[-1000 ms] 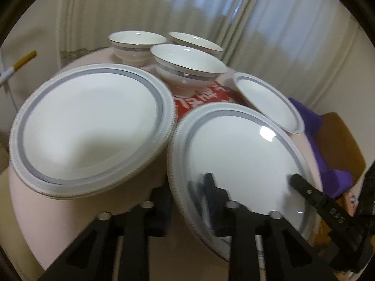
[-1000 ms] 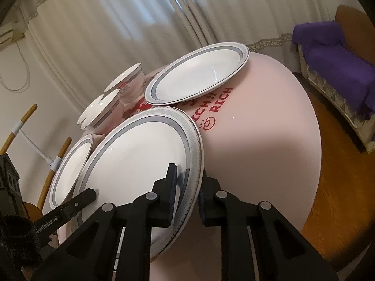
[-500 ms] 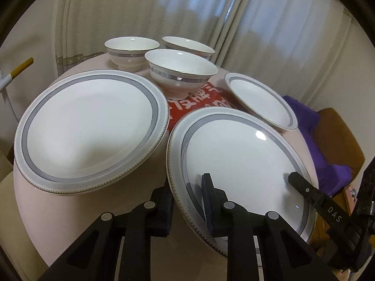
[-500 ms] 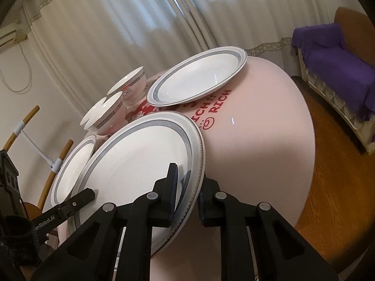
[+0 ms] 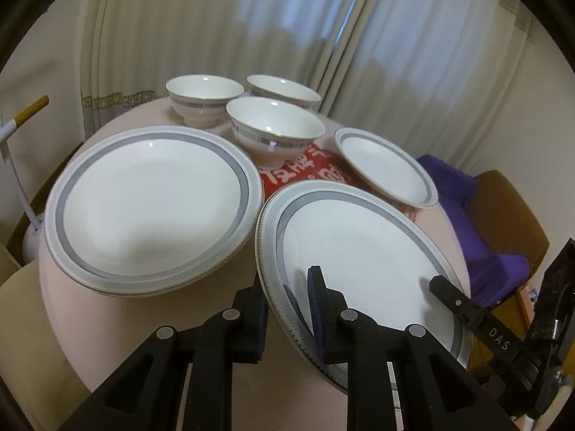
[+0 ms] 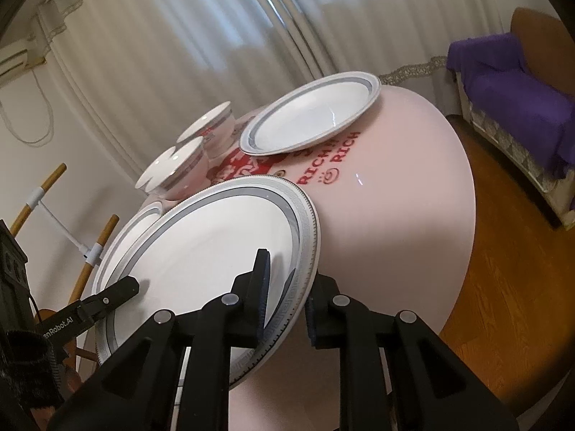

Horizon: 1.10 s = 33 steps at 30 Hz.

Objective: Organize plates and bowls
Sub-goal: 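Lift the plate with the left tool and carry it over another plate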

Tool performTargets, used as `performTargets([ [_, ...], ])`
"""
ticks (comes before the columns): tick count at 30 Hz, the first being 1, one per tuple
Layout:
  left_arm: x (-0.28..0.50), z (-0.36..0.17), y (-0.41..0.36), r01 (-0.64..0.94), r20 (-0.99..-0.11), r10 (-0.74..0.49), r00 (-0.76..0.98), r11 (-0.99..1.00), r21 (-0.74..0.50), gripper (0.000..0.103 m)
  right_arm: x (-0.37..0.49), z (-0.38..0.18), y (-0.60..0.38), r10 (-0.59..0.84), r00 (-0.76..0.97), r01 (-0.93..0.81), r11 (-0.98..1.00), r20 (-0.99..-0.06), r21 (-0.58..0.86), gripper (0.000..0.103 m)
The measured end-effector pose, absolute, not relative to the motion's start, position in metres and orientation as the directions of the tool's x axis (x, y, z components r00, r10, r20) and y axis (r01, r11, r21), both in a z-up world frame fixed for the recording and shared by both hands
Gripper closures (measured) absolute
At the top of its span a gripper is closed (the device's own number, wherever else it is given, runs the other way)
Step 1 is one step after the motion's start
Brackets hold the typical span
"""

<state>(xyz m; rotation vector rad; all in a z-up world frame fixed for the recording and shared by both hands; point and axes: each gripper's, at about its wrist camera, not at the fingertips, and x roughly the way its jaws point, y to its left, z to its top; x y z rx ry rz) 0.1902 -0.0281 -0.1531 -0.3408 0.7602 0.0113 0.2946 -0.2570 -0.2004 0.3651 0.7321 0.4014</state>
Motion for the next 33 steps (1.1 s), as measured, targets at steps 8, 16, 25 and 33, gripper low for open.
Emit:
performTargets([
  [8, 0.172, -0.141, -0.010, -0.143, -0.645, -0.103, 0.757, 0.937, -0.318, 0.087, 0.287, -0.181, -0.238, 0.482, 0.683, -0.262, 0.863, -0.550, 0.431, 0.086],
  [16, 0.149, -0.132, 0.023, -0.193, -0.631, -0.053, 0.774, 0.929, -0.315, 0.087, 0.289, -0.173, -0.198, 0.517, 0.657, -0.313, 0.849, -0.549, 0.425, 0.085],
  [25, 0.129, -0.132, 0.069, -0.274, -0.631, 0.016, 0.776, 0.909, -0.314, 0.087, 0.297, -0.173, -0.134, 0.557, 0.607, -0.364, 0.829, -0.566, 0.425, 0.085],
  [33, 0.125, -0.139, 0.092, -0.319, -0.643, 0.048, 0.764, 0.895, -0.313, 0.087, 0.312, -0.179, -0.095, 0.558, 0.575, -0.382, 0.830, -0.599, 0.406, 0.085],
])
